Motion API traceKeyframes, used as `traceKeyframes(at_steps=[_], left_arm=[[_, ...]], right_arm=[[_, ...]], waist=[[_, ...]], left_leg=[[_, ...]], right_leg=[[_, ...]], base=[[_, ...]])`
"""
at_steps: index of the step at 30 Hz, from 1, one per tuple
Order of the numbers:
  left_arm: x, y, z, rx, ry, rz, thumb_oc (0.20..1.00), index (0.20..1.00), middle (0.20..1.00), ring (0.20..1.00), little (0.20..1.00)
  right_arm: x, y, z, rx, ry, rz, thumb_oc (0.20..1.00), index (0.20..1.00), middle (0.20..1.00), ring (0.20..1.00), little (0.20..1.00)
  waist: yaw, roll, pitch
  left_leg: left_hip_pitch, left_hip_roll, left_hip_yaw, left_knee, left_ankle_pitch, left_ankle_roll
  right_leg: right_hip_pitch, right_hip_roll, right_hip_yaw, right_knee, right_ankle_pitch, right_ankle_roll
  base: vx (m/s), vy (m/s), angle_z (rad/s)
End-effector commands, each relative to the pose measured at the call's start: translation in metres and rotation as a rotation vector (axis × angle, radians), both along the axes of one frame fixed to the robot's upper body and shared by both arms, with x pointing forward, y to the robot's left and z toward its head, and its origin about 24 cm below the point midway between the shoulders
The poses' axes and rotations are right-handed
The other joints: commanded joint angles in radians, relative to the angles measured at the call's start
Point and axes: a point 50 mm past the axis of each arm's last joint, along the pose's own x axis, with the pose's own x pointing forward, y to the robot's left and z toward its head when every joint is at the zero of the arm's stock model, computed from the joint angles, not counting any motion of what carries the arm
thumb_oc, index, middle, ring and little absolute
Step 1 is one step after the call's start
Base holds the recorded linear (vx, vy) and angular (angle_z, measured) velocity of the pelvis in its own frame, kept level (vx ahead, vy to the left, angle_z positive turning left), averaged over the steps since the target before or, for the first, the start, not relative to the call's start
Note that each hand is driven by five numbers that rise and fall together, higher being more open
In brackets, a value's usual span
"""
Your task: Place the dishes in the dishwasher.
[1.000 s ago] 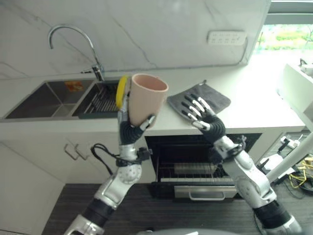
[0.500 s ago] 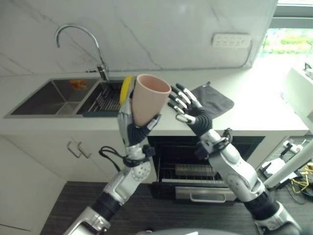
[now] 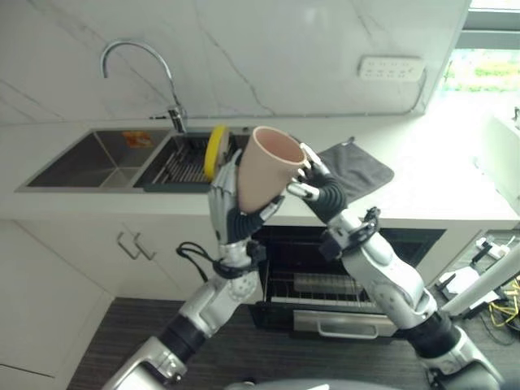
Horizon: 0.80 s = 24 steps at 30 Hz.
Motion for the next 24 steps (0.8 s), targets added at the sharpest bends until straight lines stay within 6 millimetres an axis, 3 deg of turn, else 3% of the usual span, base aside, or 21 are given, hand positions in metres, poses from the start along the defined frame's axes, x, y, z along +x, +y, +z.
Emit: traceKeyframes(at_steps=[1, 24], left_arm=[[0.017, -0.008, 0.031, 0.043, -0.181, -0.028, 0.200, 0.200, 0.200, 0.200, 0.200], [0.011, -0.024, 0.028, 0.107, -0.147, -0.094, 0.200, 0.200, 0.200, 0.200, 0.200]], right_arm=[[0.002, 0.013, 0.039, 0.084, -0.130, 0.056, 1.000, 1.000, 1.000, 1.000, 1.000], [0.004, 0.022, 0.041, 0.060, -0.125, 0.057, 1.000, 1.000, 1.000, 1.000, 1.000]], waist=[[0.018, -0.039, -0.001], [0.017, -0.033, 0.012]], left_leg=[[0.066, 0.027, -0.057, 0.050, -0.152, -0.005], [0.072, 0.014, -0.059, 0.059, -0.162, 0.000]], right_leg=[[-0.059, -0.050, 0.080, 0.017, 0.011, -0.020], [-0.053, -0.041, 0.083, 0.026, -0.001, -0.033]], base=[[0.04, 0.008, 0.02], [0.01, 0.002, 0.00]])
